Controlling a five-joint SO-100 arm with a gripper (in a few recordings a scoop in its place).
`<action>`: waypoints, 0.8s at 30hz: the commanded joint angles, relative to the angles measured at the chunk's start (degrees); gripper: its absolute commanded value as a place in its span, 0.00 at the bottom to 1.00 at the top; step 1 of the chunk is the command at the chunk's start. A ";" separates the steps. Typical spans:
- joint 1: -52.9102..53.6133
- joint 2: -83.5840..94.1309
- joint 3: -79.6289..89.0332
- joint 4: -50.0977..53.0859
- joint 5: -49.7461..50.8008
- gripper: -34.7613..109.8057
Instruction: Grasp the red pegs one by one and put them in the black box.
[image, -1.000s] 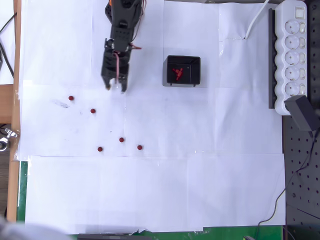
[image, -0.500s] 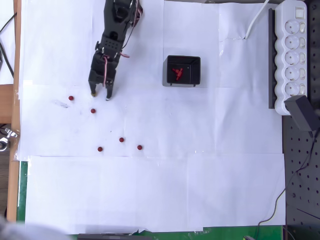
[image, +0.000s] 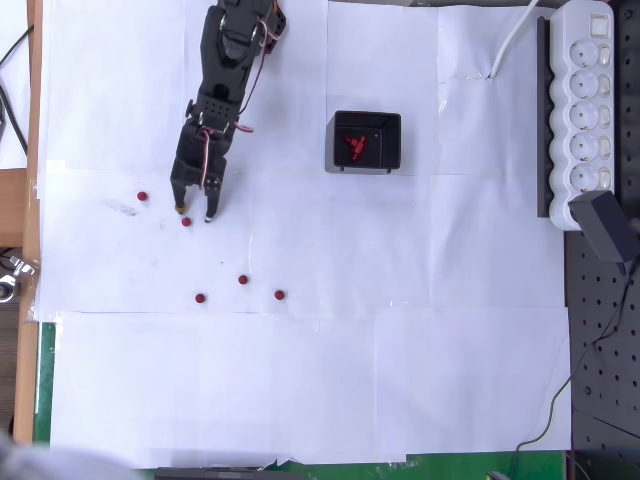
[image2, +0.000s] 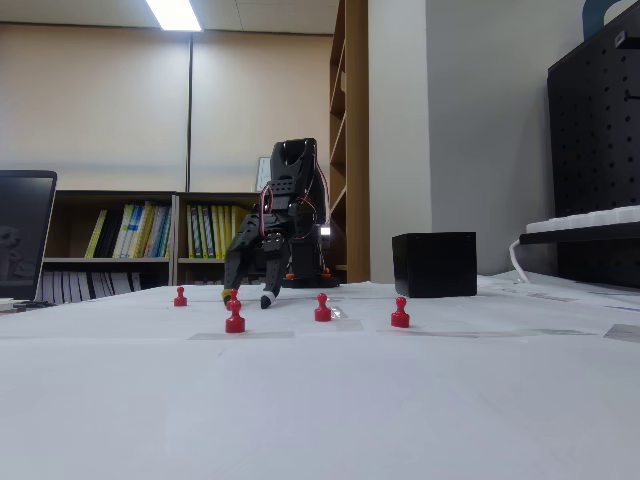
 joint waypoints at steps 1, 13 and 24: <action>1.05 1.93 3.34 -0.53 -0.26 0.36; 1.41 3.78 4.13 -1.85 0.09 0.33; 1.23 2.46 4.22 2.20 -1.85 0.24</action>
